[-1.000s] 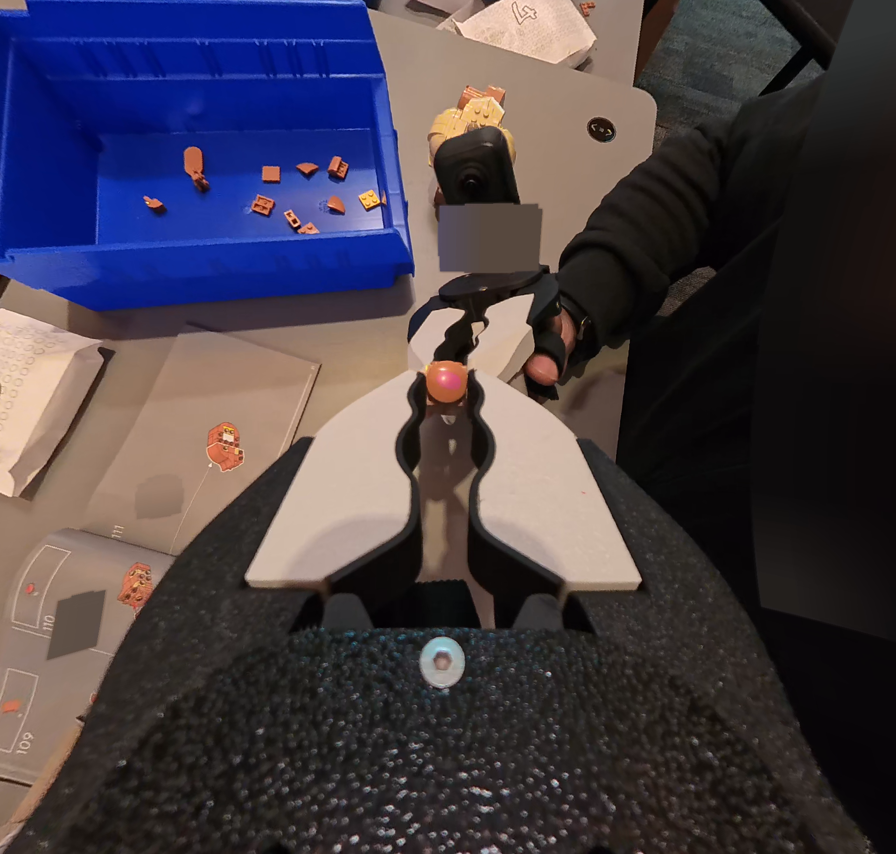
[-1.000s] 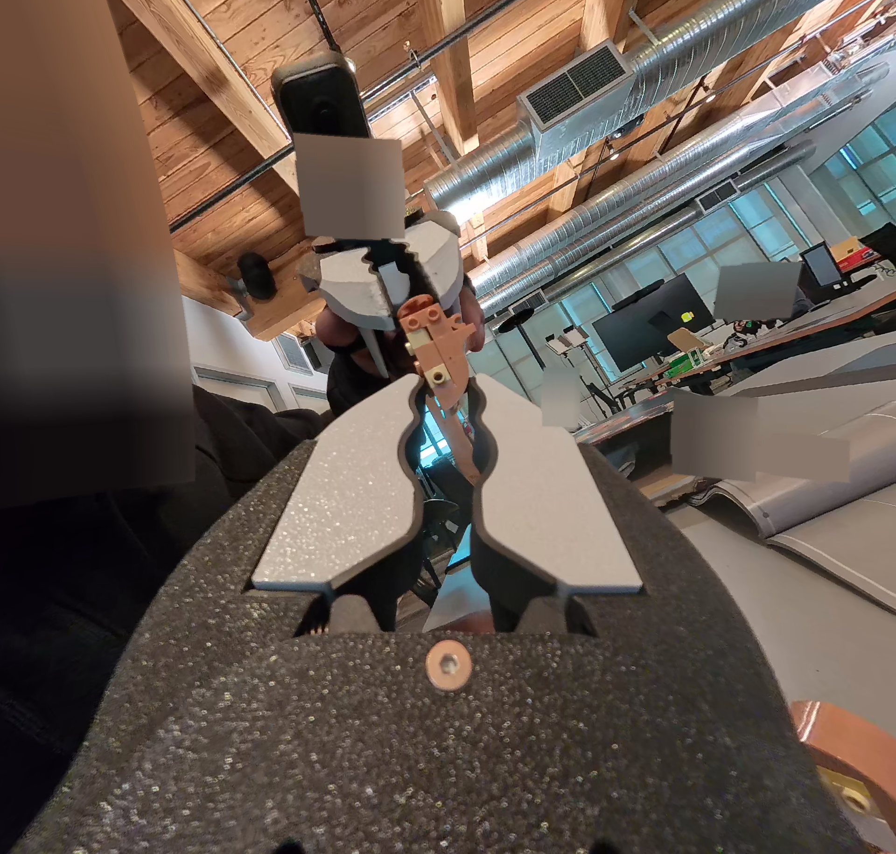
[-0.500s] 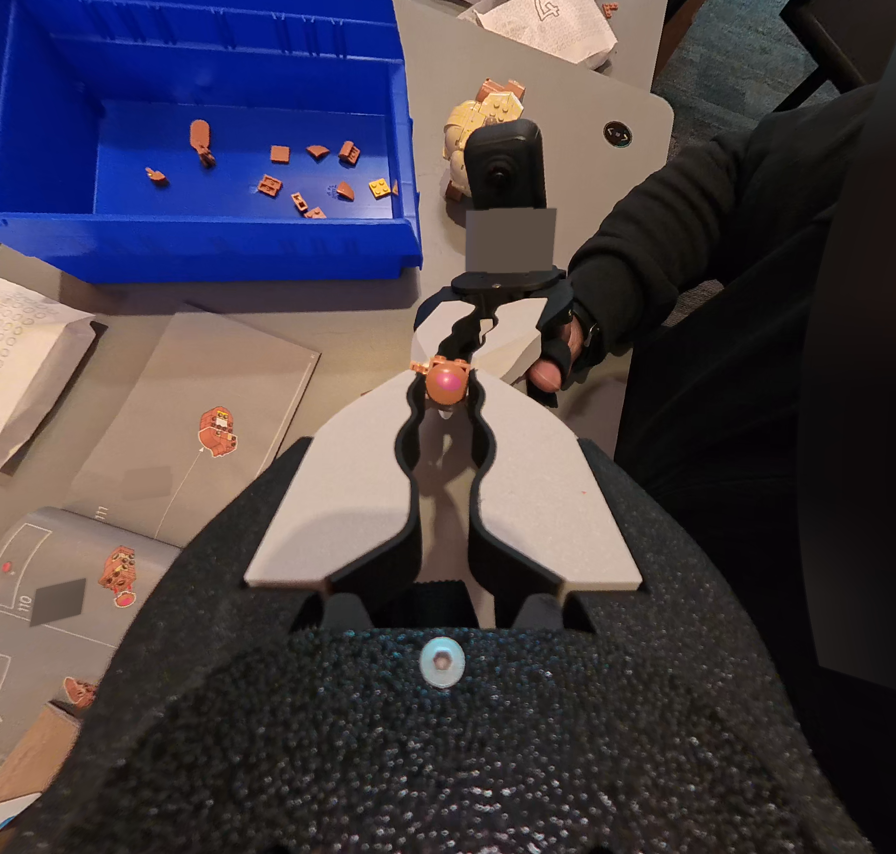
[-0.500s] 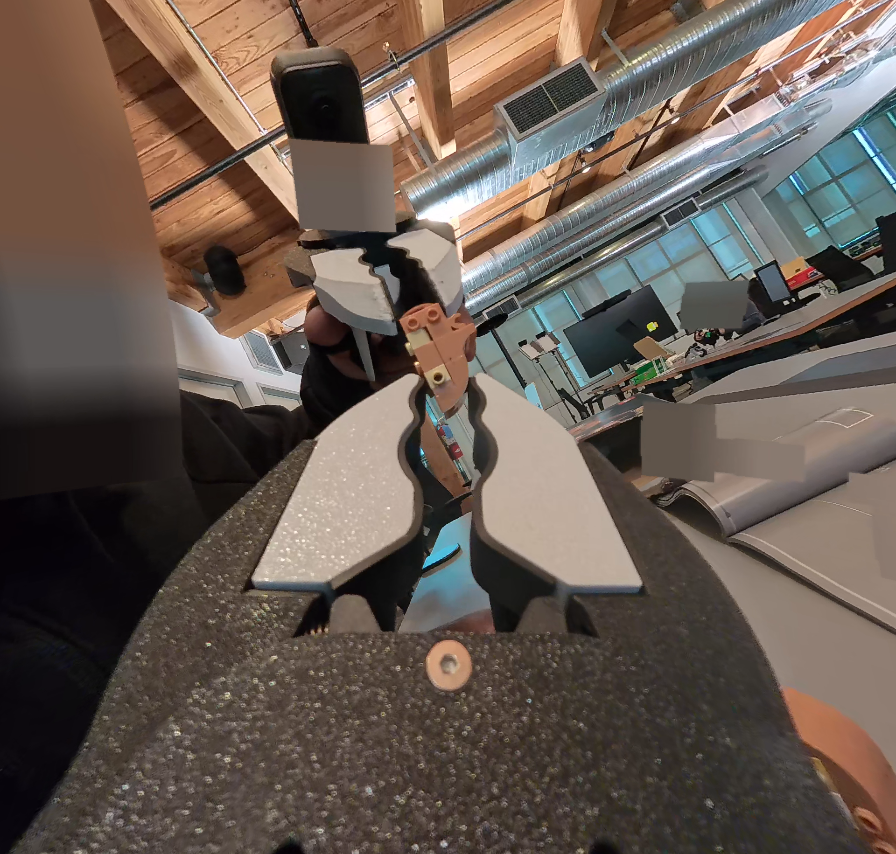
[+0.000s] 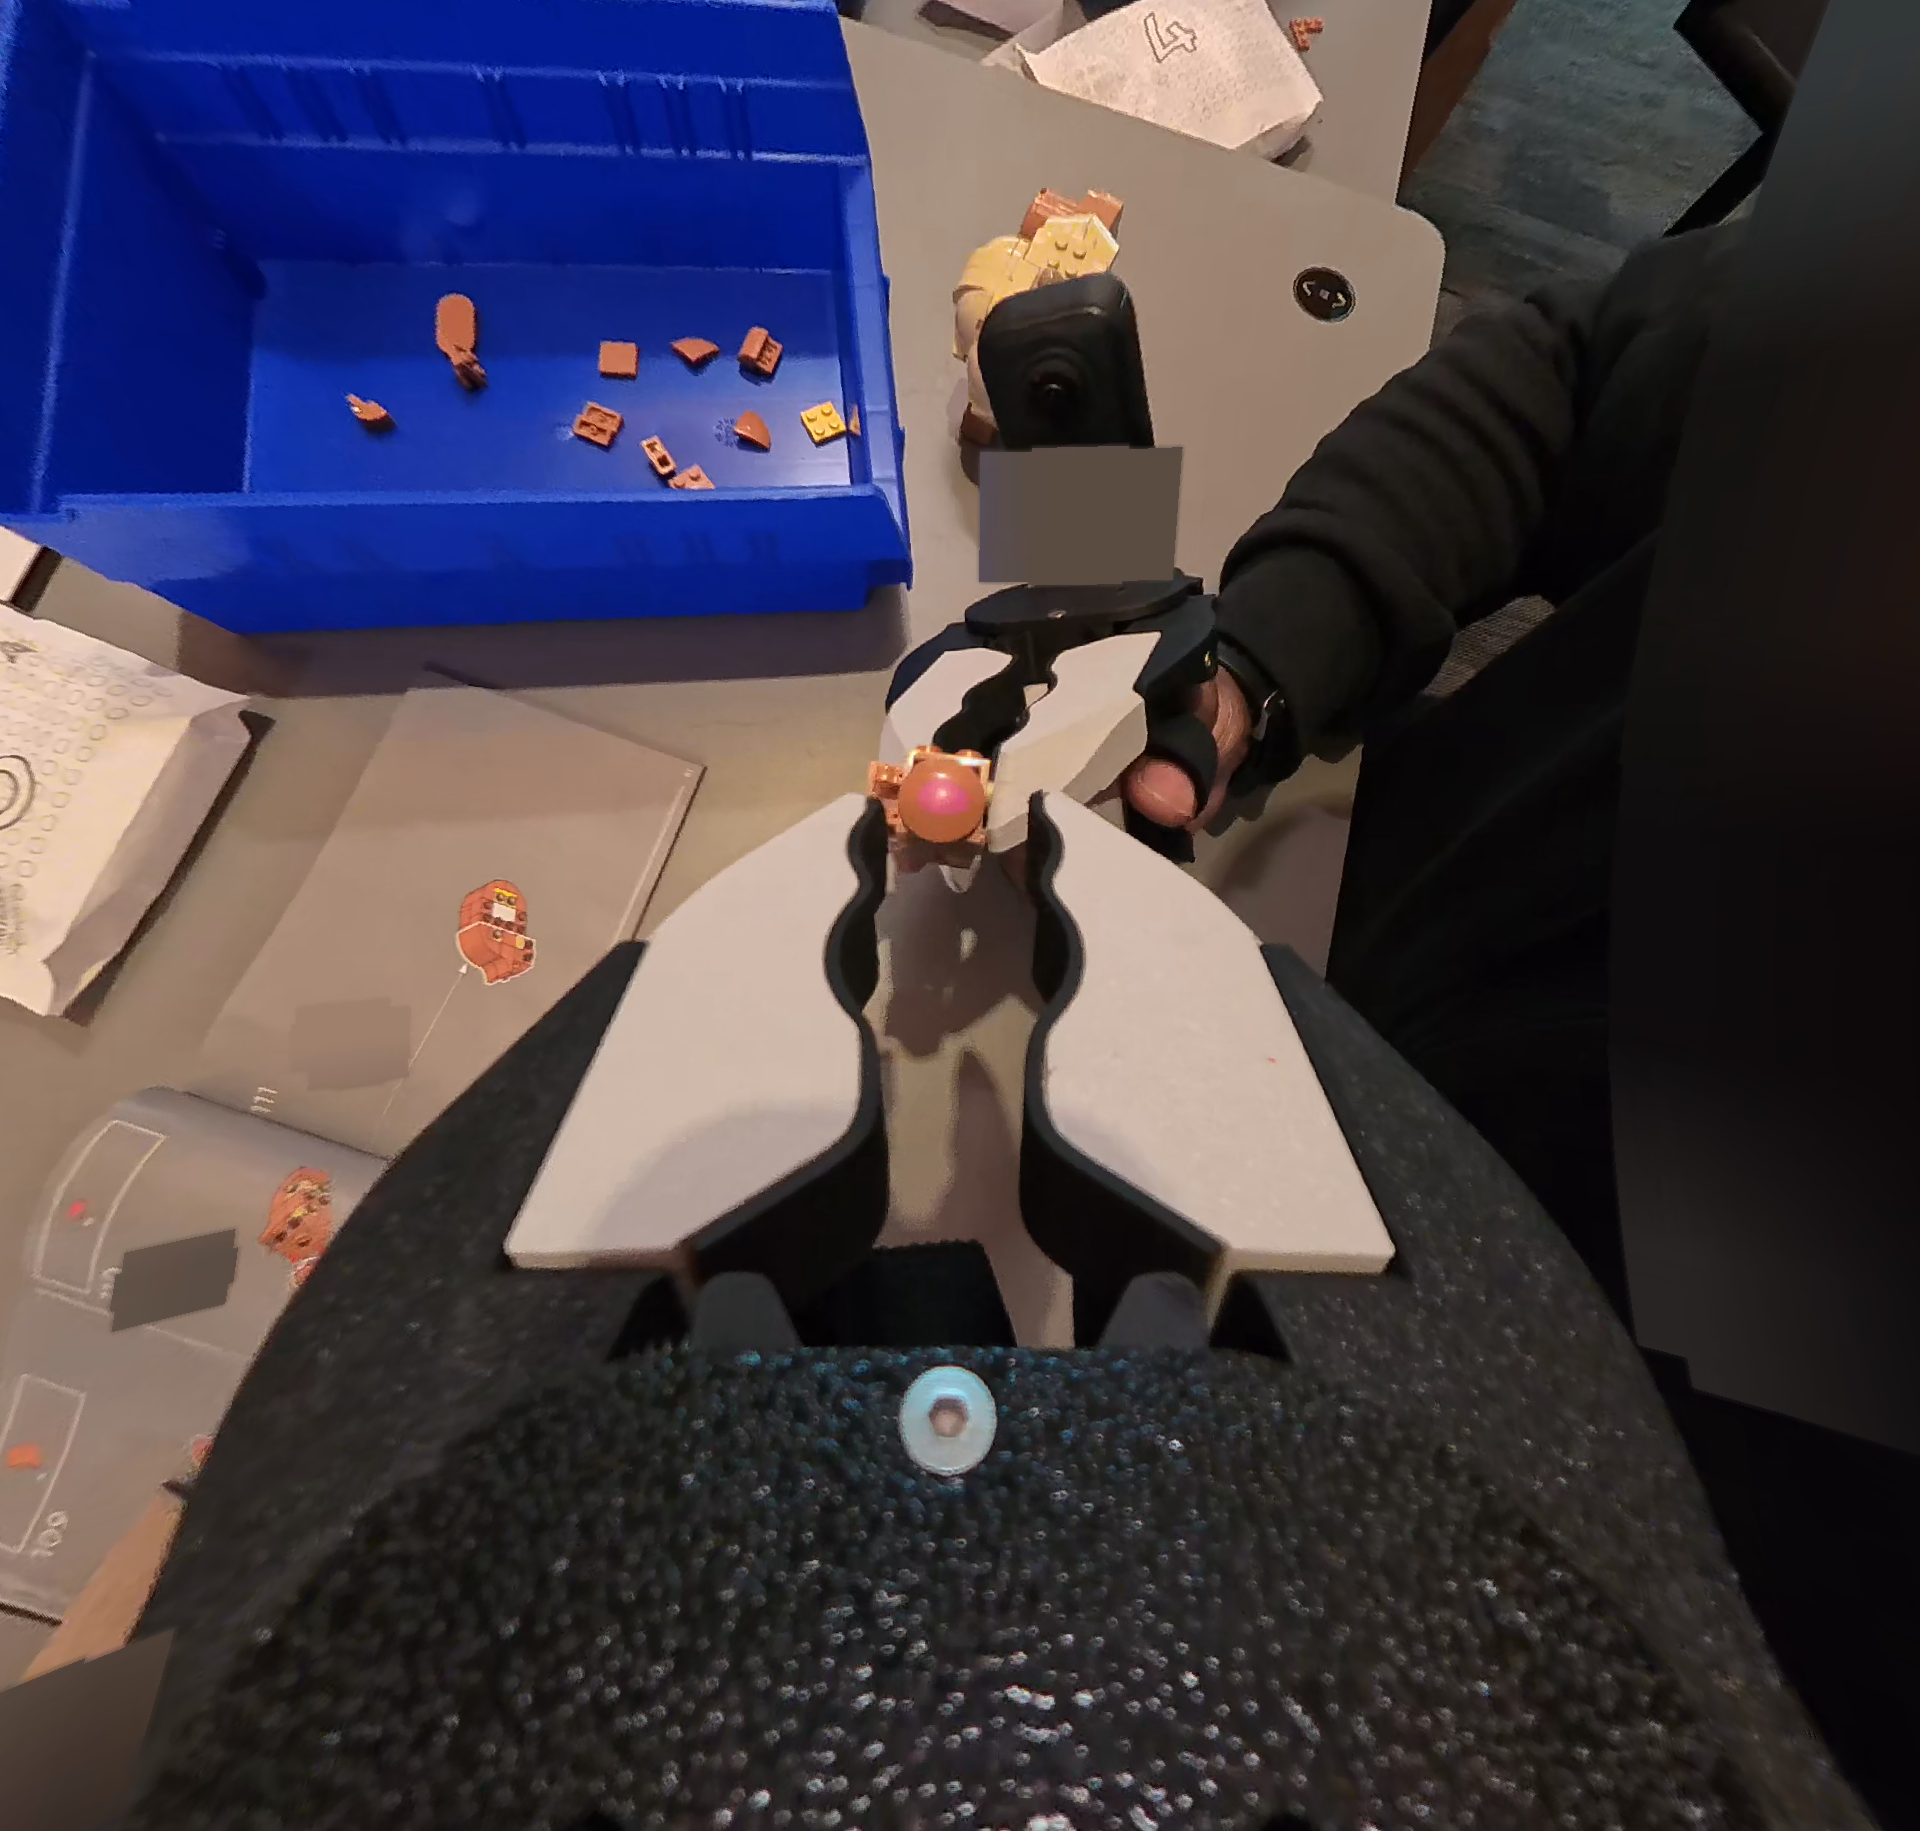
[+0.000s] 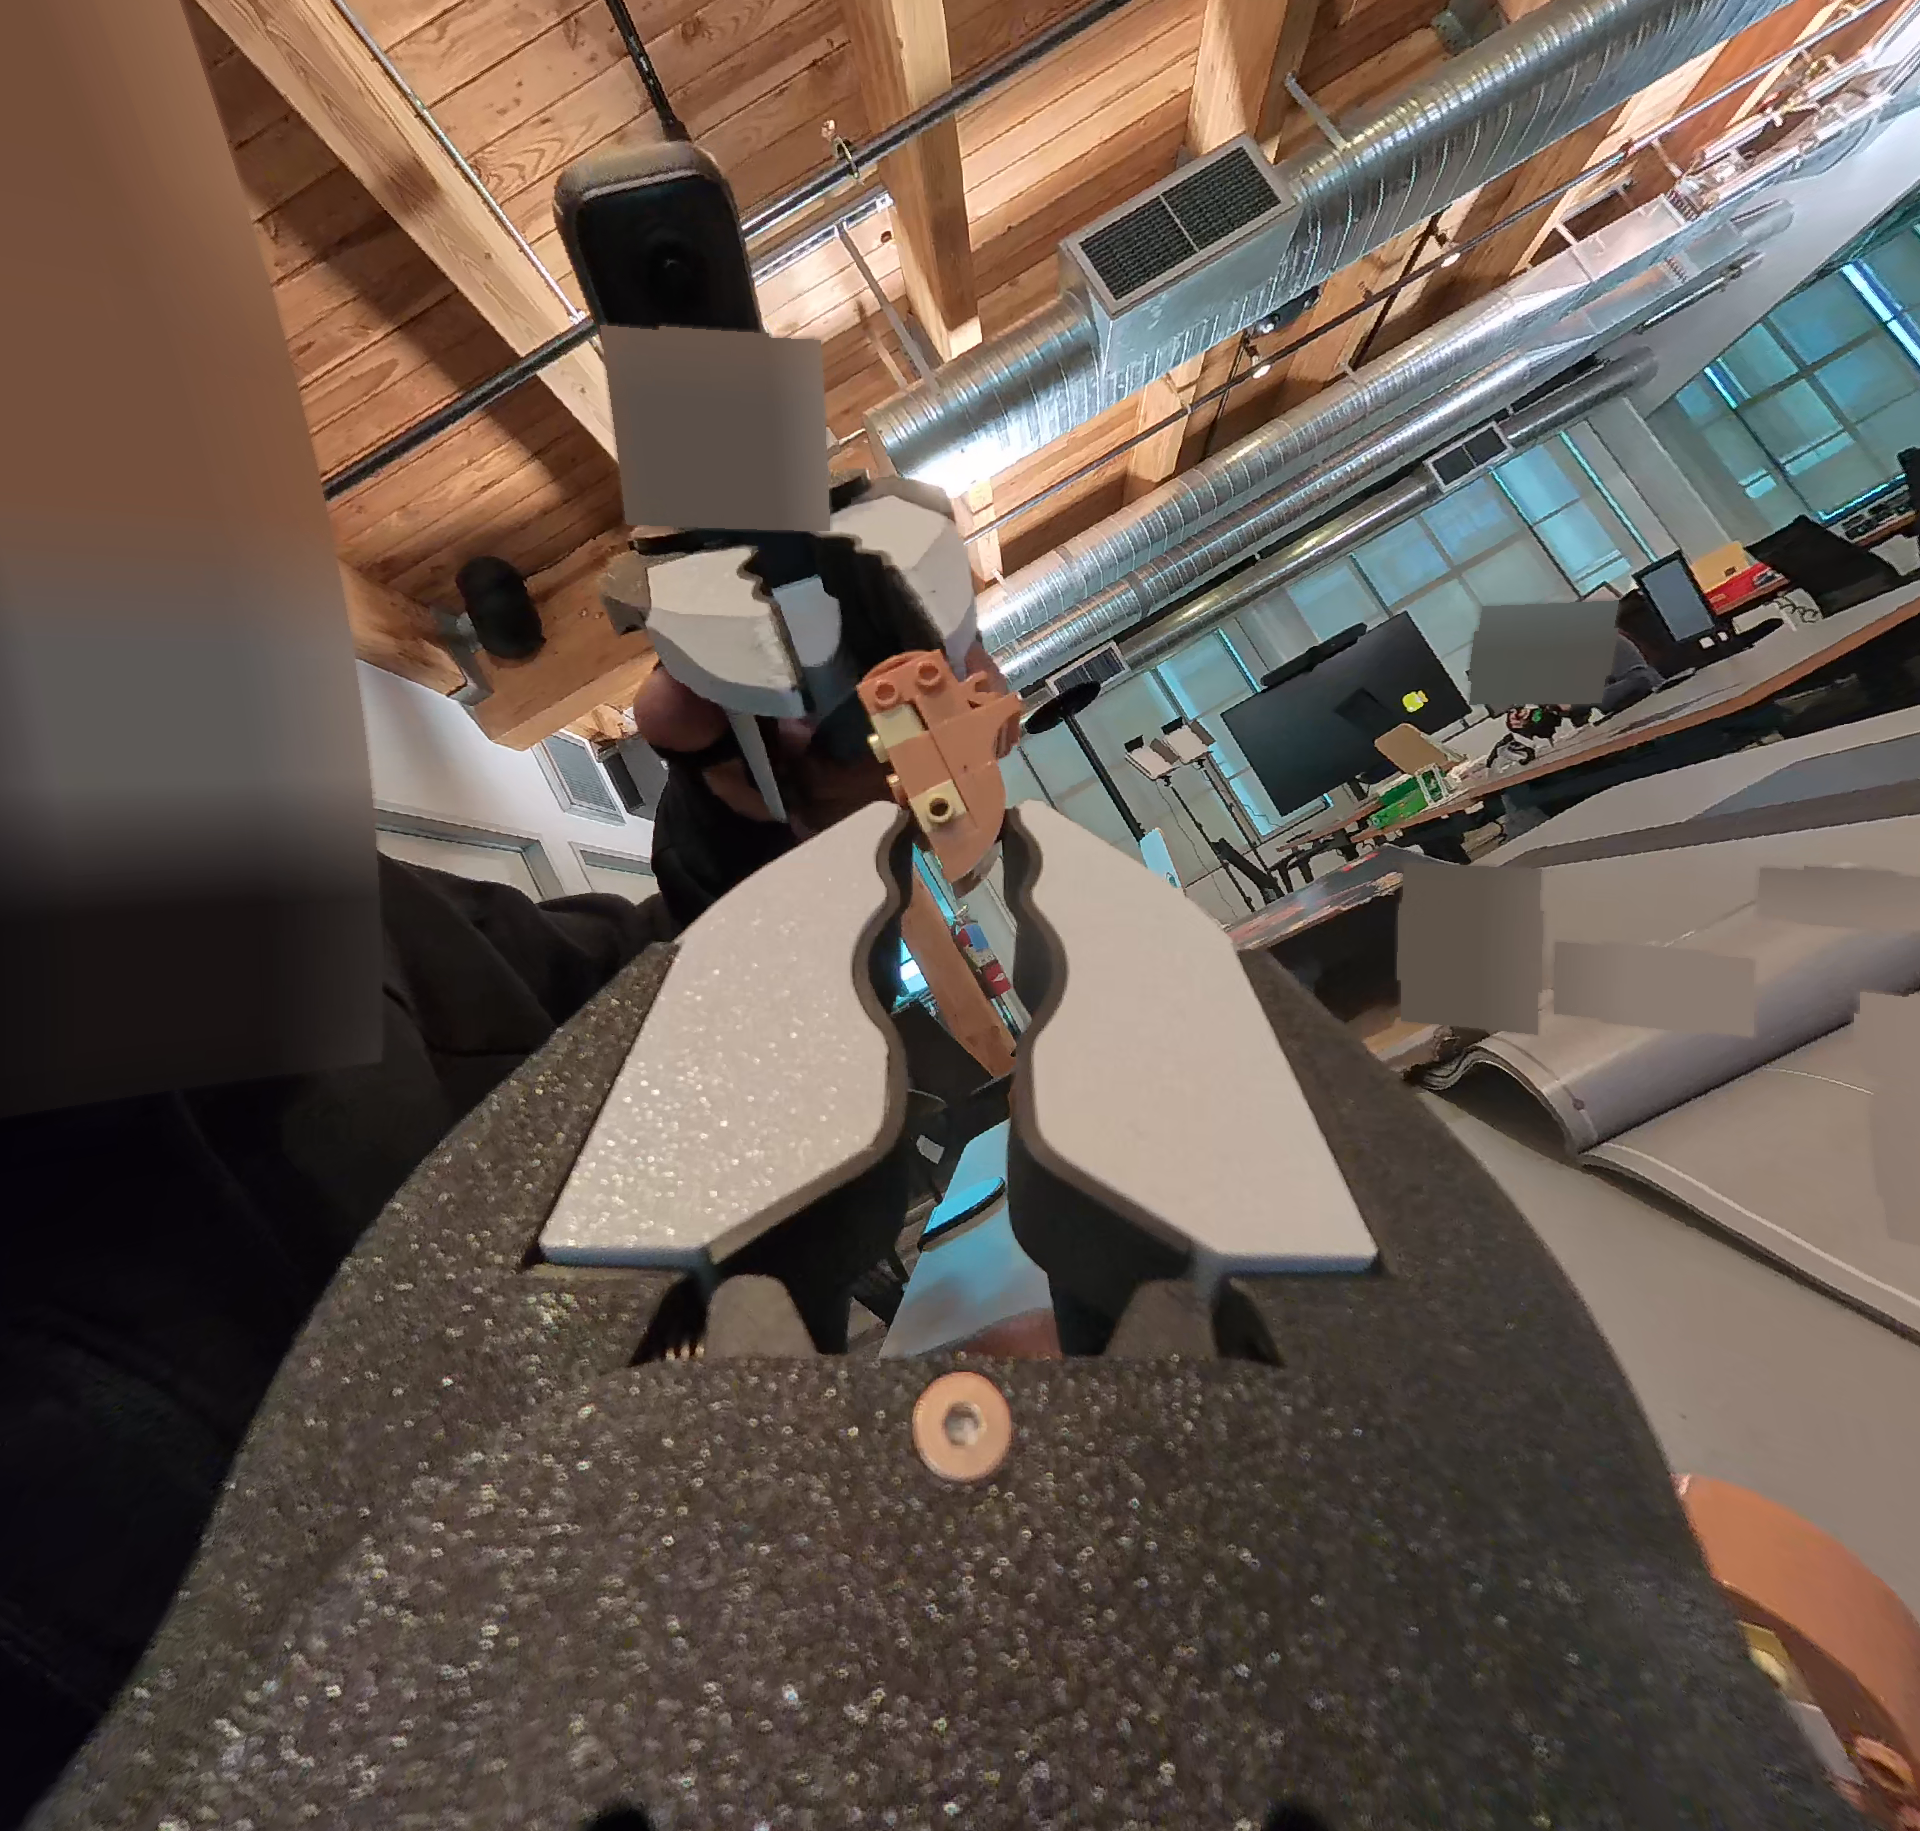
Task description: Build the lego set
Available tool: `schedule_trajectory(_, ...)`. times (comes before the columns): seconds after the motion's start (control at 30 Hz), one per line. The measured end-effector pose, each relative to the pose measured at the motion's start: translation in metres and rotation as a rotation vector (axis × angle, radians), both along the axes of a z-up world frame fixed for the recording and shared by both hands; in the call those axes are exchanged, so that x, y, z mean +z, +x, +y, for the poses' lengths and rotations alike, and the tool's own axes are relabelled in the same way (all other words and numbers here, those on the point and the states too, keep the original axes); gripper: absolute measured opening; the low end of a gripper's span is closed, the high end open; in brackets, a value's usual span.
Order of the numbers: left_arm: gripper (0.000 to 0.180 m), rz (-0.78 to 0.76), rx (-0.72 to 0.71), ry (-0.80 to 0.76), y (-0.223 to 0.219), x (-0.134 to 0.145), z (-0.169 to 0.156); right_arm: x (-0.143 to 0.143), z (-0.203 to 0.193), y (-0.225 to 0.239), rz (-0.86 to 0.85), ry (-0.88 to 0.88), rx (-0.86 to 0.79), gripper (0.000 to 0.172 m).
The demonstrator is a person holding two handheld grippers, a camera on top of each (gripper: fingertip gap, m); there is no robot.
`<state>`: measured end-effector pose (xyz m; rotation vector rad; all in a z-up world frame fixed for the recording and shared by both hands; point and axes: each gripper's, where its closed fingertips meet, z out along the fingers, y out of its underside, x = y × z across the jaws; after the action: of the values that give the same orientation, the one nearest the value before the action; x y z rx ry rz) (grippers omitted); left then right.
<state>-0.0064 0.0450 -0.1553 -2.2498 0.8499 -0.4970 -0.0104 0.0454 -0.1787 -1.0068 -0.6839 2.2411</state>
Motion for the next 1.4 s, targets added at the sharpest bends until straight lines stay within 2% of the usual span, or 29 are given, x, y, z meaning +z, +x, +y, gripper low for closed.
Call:
schedule_trajectory(0.13, 0.019, 0.005, 0.000, 0.026, -0.0047, 0.0064, 0.0012, -0.0001, -0.0006, -0.0001, 0.001, -0.004, 0.006, 0.016)
schedule_trajectory(0.5, 0.014, 0.033, -0.027, 0.008, -0.0010, -0.0009, 0.0038, -0.0001, -0.0030, -0.0004, -0.002, 0.007, 0.014, 0.016)
schedule_trajectory(1.4, 0.013, 0.027, -0.063, 0.015, 0.0030, 0.0016, -0.0006, 0.0013, -0.0037, 0.0002, 0.005, 0.011, 0.018, 0.016)
